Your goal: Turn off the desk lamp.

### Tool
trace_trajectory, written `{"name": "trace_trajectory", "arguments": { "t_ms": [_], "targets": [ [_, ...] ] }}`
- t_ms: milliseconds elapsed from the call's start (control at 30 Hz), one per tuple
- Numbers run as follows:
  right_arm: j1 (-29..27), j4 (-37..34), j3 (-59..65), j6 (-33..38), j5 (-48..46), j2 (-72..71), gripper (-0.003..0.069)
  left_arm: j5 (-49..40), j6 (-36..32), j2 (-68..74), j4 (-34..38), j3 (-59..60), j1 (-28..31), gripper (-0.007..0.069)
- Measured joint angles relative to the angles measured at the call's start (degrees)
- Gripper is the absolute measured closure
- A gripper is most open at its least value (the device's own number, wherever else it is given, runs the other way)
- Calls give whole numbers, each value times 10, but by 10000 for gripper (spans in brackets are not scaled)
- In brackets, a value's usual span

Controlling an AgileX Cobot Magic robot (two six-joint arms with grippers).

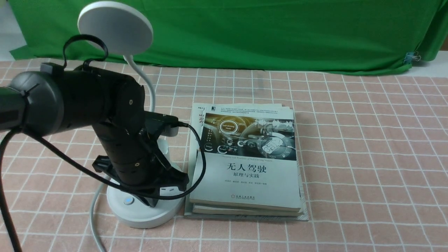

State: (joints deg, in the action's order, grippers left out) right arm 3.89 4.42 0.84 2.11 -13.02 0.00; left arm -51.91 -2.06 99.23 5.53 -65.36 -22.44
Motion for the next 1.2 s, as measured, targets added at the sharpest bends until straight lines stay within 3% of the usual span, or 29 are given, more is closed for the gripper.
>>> {"name": "trace_trajectory", "arguments": {
  "t_ms": [400,700,933,1200],
  "targets": [
    [0,0,0,0,0,0,419,12,-1,-118,0,29,-5,621],
    [0,0,0,0,0,0,419,153,12,-371,14,185,-5,621],
    [0,0,0,0,0,0,419,349,12,-571,24,375,-5,621],
    [0,0,0,0,0,0,419,388,13,-652,24,477,-5,621]
  ]
}}
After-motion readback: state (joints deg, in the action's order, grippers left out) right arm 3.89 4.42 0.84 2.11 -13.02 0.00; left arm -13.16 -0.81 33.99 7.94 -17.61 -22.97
